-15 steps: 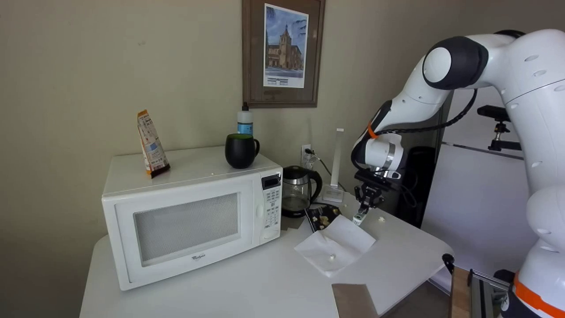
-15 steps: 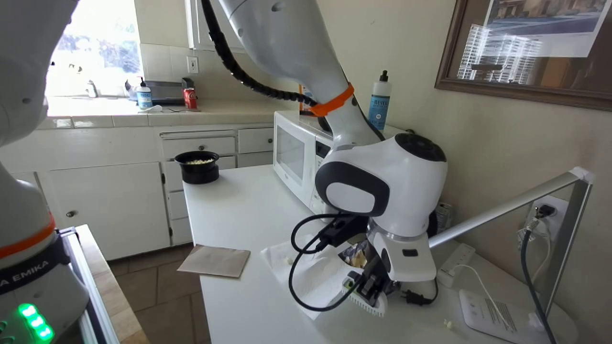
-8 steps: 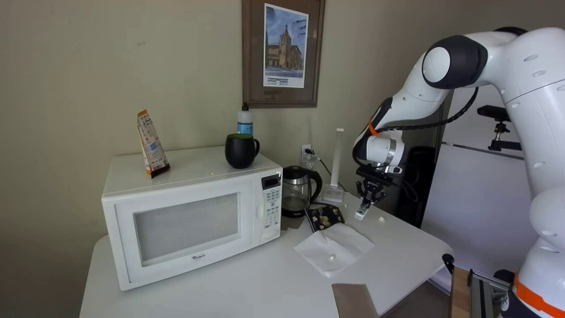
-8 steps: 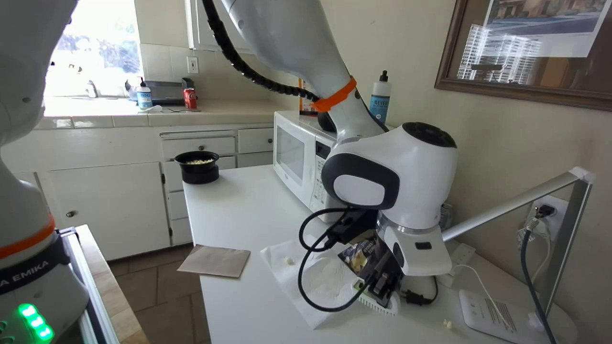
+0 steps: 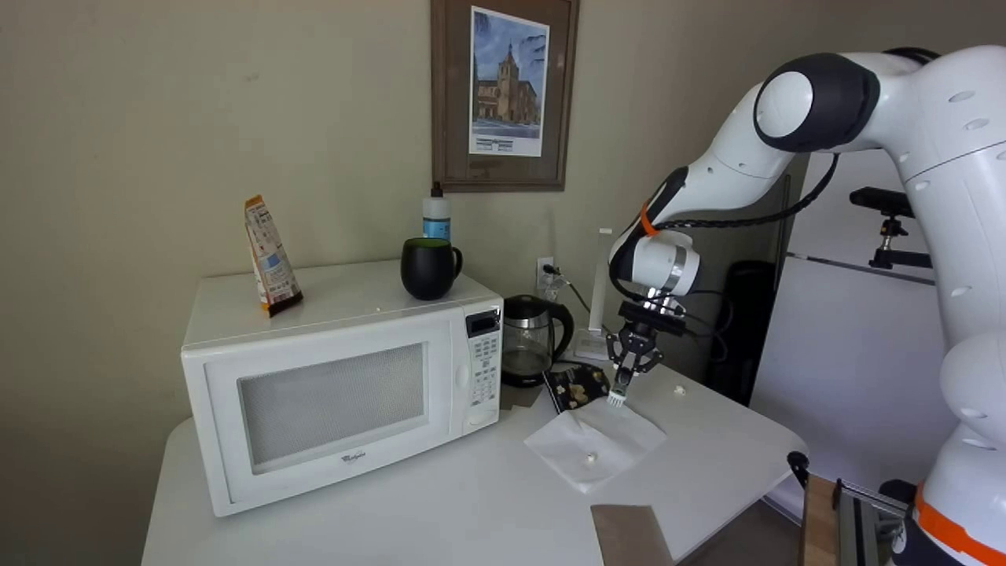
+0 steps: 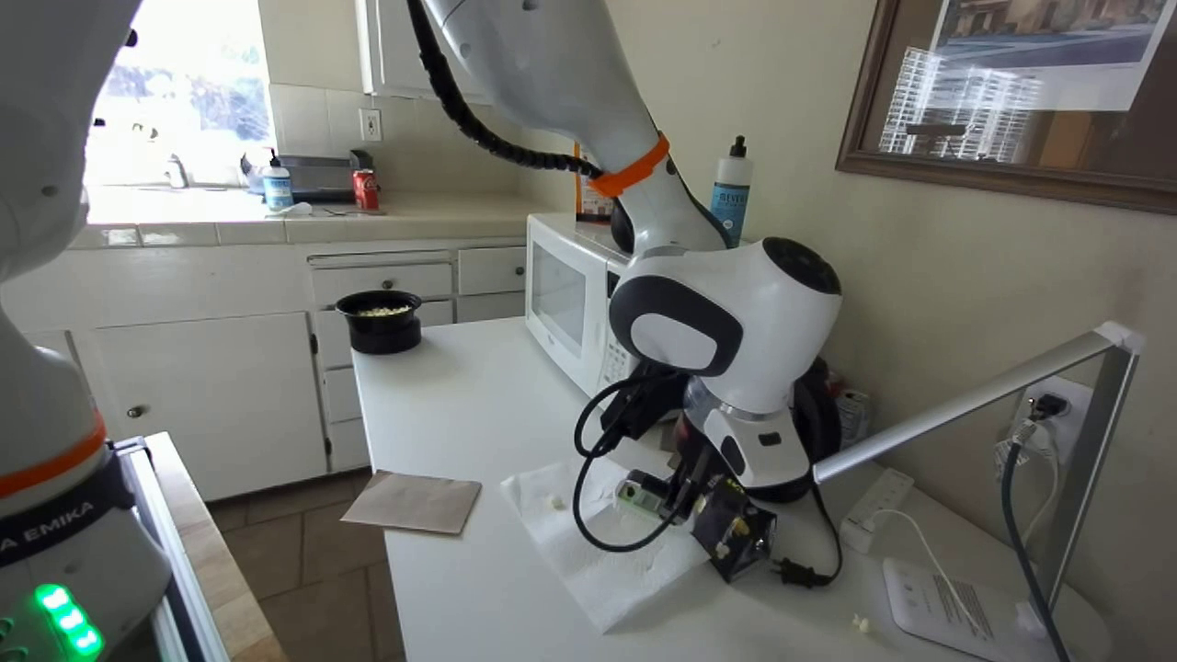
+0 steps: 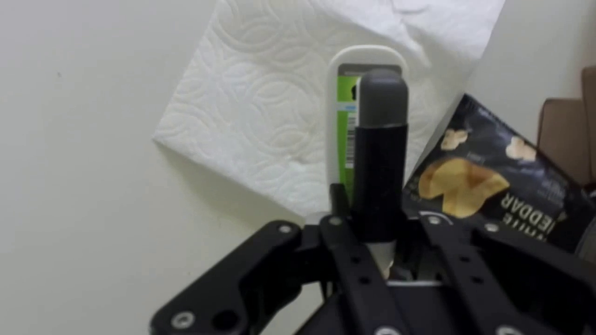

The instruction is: Use the brush to scrub the right side of the counter.

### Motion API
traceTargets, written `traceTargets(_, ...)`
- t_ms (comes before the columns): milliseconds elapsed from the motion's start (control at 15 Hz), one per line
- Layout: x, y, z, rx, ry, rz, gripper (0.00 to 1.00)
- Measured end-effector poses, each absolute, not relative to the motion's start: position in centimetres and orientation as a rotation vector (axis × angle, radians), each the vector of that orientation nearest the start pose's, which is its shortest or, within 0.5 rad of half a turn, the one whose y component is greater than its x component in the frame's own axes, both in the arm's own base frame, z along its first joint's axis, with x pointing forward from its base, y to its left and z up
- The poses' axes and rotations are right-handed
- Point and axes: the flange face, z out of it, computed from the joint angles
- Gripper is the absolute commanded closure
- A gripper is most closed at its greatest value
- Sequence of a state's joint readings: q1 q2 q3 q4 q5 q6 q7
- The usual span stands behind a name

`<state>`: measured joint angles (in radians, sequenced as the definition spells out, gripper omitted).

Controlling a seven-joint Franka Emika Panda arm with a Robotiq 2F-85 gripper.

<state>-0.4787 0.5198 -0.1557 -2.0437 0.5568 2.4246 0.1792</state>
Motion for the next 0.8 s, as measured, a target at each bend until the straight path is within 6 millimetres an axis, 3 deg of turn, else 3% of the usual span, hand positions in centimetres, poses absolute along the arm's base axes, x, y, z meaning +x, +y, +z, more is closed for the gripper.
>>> traceTargets(267, 47.0, -31.7, 16.3, -2.372, 1.582, 0.146, 0.94)
traceTargets(800, 46.7, -27.9, 13.3, -2.512, 1.593, -0.038, 0.94)
